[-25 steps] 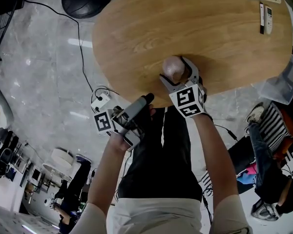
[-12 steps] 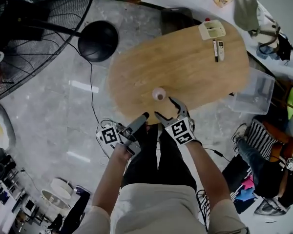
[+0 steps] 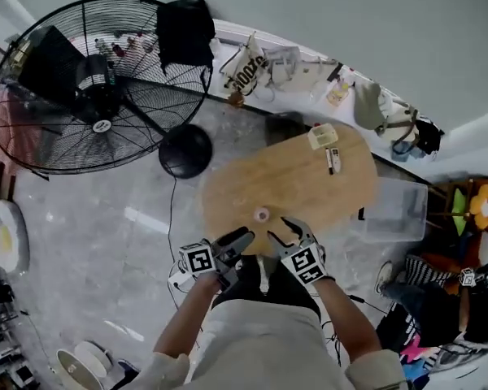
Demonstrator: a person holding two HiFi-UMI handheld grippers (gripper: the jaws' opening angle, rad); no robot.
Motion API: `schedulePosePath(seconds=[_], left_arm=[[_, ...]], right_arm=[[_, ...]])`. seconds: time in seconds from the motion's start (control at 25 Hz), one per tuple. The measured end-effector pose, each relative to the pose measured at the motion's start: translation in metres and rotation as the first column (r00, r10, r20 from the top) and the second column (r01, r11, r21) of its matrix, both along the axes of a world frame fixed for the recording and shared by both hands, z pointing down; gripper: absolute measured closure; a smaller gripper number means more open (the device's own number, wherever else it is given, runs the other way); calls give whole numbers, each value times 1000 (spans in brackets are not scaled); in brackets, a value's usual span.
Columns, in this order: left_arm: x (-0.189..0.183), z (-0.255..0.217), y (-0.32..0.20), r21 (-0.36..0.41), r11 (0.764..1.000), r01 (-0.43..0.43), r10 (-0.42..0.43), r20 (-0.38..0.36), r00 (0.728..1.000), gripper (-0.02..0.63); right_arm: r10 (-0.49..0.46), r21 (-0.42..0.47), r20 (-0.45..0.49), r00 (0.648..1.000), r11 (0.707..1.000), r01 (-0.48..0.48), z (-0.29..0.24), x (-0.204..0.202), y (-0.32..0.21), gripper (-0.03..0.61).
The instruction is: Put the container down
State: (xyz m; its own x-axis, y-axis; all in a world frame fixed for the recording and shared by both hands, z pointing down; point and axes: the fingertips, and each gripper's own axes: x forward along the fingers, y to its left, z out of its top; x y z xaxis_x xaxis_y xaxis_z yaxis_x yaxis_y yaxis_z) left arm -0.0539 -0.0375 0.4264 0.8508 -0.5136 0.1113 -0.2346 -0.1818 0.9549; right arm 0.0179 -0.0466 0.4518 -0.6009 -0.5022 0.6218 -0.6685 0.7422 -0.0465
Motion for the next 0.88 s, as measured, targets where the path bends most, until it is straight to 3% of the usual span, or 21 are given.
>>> schedulePosePath(seconds=[0.2, 0.4, 0.64, 0.88], left_arm=[[5, -49, 27, 145, 988, 44, -71, 184, 980, 426], [20, -89, 45, 243, 965, 102, -167, 264, 950, 469], [43, -124, 70, 367, 916, 160, -312, 406, 859, 506], [57, -150, 94, 427, 874, 234, -424, 431, 797, 551]], right_arm=[[-9, 73, 19, 1000, 997, 8, -71, 21, 18, 397], [-53, 121, 57, 997, 992, 46, -119, 45, 36, 428], [-141, 176, 91, 986, 977, 124, -156, 76, 61, 453], [-231, 235, 101, 968, 951, 202, -182, 107, 72, 501]])
